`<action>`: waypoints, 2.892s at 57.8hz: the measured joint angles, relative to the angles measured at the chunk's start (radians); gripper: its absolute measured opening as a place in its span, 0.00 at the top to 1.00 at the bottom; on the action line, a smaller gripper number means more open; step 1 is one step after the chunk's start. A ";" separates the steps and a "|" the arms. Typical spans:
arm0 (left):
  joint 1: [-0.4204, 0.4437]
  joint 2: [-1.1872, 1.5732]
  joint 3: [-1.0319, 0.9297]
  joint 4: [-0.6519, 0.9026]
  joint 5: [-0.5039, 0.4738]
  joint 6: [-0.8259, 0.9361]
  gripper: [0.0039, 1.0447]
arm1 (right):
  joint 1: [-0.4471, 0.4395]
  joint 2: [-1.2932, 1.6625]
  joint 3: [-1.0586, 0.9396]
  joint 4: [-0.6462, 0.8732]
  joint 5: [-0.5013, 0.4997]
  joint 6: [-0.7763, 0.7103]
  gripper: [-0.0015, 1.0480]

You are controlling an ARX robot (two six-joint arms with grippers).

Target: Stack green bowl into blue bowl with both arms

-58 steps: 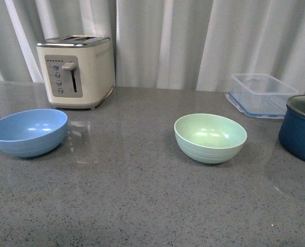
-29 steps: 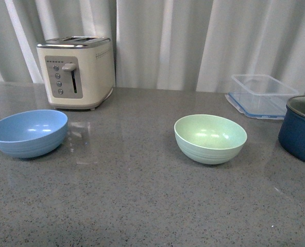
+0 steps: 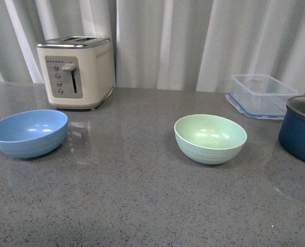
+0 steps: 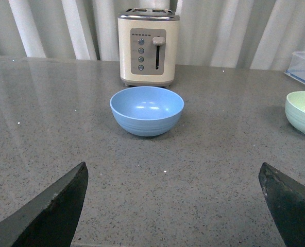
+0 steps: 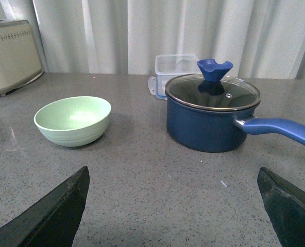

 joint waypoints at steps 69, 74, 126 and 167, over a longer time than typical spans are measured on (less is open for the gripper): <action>0.133 1.304 0.887 0.010 0.057 -0.343 0.06 | 0.000 -0.001 0.000 0.000 0.000 0.000 0.10; 0.125 1.374 0.936 -0.013 0.058 -0.350 0.06 | 0.000 -0.001 0.000 0.000 0.000 0.000 0.10; 0.084 1.828 1.305 -0.191 -0.017 -0.369 0.06 | 0.000 -0.001 0.000 0.000 0.000 0.000 0.10; 0.113 1.876 1.324 -0.228 -0.021 -0.348 0.93 | 0.000 -0.001 0.000 0.000 0.000 0.000 0.10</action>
